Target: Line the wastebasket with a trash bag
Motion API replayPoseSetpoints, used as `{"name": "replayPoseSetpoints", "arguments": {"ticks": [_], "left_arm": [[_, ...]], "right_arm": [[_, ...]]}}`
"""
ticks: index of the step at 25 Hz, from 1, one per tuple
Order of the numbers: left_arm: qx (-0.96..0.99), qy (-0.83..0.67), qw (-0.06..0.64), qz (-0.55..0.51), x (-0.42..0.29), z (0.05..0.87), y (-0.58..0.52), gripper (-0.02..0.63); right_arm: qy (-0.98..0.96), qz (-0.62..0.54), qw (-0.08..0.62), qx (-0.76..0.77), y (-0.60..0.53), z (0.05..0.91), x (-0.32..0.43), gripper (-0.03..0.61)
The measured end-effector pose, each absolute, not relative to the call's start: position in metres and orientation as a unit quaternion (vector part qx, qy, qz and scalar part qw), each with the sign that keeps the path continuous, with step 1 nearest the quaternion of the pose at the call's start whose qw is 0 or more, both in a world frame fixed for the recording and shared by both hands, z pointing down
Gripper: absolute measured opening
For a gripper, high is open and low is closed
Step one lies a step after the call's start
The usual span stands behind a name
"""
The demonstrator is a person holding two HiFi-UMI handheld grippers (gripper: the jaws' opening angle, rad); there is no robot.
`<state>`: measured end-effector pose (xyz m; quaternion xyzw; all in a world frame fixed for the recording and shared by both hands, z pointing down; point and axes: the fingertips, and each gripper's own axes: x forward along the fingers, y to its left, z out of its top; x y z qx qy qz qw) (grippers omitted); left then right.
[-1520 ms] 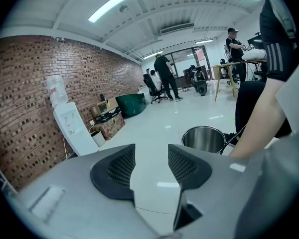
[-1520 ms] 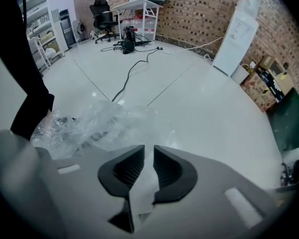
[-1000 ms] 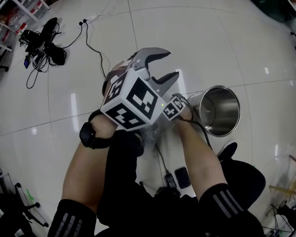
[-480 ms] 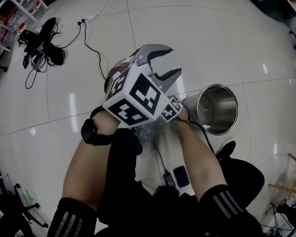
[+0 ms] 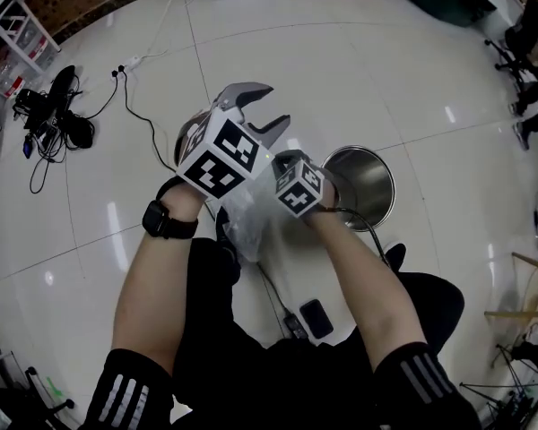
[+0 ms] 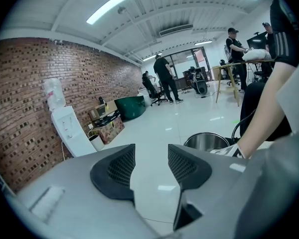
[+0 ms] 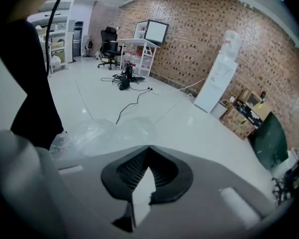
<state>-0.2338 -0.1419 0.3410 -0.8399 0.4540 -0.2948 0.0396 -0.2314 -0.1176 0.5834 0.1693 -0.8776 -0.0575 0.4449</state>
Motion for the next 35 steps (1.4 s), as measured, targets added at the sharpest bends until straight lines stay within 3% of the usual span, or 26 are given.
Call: {"name": "replayPoseSetpoints", "arguments": {"ticks": [8, 14, 23, 29, 35], "left_arm": [[-0.839, 0.461, 0.043, -0.285, -0.218, 0.336, -0.153, 0.201], [-0.841, 0.45, 0.046, -0.295, -0.202, 0.338, -0.159, 0.201], [-0.851, 0.403, 0.021, -0.336, -0.166, 0.371, -0.163, 0.201], [-0.854, 0.323, 0.02, -0.407, -0.121, 0.411, -0.155, 0.201], [-0.852, 0.234, 0.013, -0.467, -0.07, 0.457, -0.141, 0.201]], "right_arm": [[-0.876, -0.124, 0.411, 0.221, -0.153, 0.474, -0.157, 0.006], [-0.863, -0.119, 0.43, 0.236, -0.155, 0.445, -0.084, 0.006], [-0.829, 0.003, 0.52, 0.206, -0.121, 0.511, 0.03, 0.008], [-0.797, 0.104, 0.574, 0.156, -0.086, 0.579, 0.07, 0.007], [-0.757, 0.114, 0.634, 0.109, -0.067, 0.617, 0.095, 0.007]]}}
